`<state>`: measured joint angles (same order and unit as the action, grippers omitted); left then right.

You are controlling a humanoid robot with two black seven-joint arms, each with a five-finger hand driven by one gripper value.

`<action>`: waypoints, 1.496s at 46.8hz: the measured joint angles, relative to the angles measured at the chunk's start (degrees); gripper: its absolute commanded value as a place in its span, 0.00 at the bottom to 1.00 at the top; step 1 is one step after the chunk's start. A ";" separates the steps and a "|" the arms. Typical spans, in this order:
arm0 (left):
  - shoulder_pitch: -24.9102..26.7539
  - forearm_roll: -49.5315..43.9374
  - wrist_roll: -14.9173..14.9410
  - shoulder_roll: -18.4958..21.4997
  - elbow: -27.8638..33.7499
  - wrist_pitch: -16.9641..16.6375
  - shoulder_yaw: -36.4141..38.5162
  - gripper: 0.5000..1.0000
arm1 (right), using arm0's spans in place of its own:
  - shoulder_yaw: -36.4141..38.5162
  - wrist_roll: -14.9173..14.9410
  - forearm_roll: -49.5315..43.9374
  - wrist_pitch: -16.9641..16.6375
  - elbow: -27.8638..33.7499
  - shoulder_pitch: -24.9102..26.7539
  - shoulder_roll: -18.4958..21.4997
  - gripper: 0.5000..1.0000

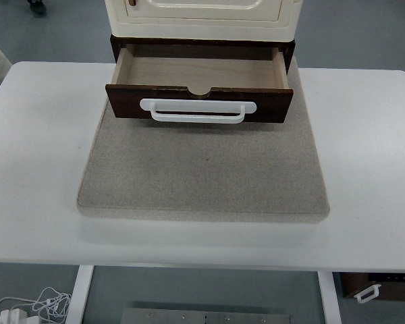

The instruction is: Close the drawer under the combination cabinet

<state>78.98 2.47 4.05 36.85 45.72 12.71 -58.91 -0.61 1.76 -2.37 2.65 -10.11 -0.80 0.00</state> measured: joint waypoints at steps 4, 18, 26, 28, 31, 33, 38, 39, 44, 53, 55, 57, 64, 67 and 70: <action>0.81 0.01 0.04 2.17 4.52 0.00 2.46 1.00 | 0.00 0.00 0.00 0.01 0.00 0.00 0.00 0.90; 3.35 0.01 -0.36 6.67 19.91 -0.04 12.24 1.00 | 0.00 0.01 0.00 0.01 0.00 -0.02 0.00 0.90; 4.81 0.01 -0.45 7.69 28.34 0.01 18.22 1.00 | 0.00 0.00 0.00 0.01 0.00 0.00 0.00 0.90; 5.33 0.00 -0.45 7.72 30.11 0.03 19.57 1.00 | 0.00 0.00 0.00 0.00 0.00 0.00 0.00 0.90; 6.09 0.00 -0.46 7.74 32.27 0.09 21.55 1.00 | 0.00 0.00 0.00 -0.02 0.00 0.01 0.00 0.90; 6.68 0.00 -0.46 7.73 33.86 0.11 23.05 1.00 | 0.00 0.00 0.00 -0.02 0.00 0.01 0.00 0.90; 7.89 0.20 -0.46 7.70 37.65 0.13 26.66 1.00 | -0.01 -0.01 0.00 -0.02 0.00 0.01 0.00 0.90; 8.08 0.42 -0.46 7.69 38.29 0.13 27.39 1.00 | 0.00 0.00 0.00 -0.02 0.00 0.01 0.00 0.90; 8.36 2.40 -0.46 7.53 41.04 0.54 30.63 1.00 | 0.00 0.00 0.00 -0.02 0.00 -0.01 0.00 0.90; 8.81 6.44 -0.44 6.96 43.72 1.15 36.73 1.00 | 0.00 0.00 0.00 -0.01 0.00 0.01 0.00 0.90; 9.31 7.32 -0.44 6.90 43.82 1.60 37.55 1.00 | 0.00 -0.01 0.00 0.00 0.00 0.01 0.00 0.90; 9.68 8.13 -0.44 6.57 43.84 2.52 38.10 1.00 | 0.00 0.00 0.00 0.01 0.00 0.01 0.00 0.90; 9.97 9.78 0.09 4.83 44.52 6.93 40.87 1.00 | 0.00 0.00 0.00 0.01 0.00 0.00 0.00 0.90; 10.06 11.16 0.49 4.60 45.38 7.50 42.41 1.00 | -0.01 -0.01 0.00 0.01 0.00 0.02 0.00 0.90; 10.05 13.09 0.67 3.94 46.00 7.78 43.84 1.00 | 0.00 0.00 0.00 0.01 0.00 0.01 0.00 0.90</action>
<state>89.03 15.55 4.72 40.79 91.72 20.48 -15.06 -0.61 1.76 -2.37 2.66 -10.11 -0.79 0.00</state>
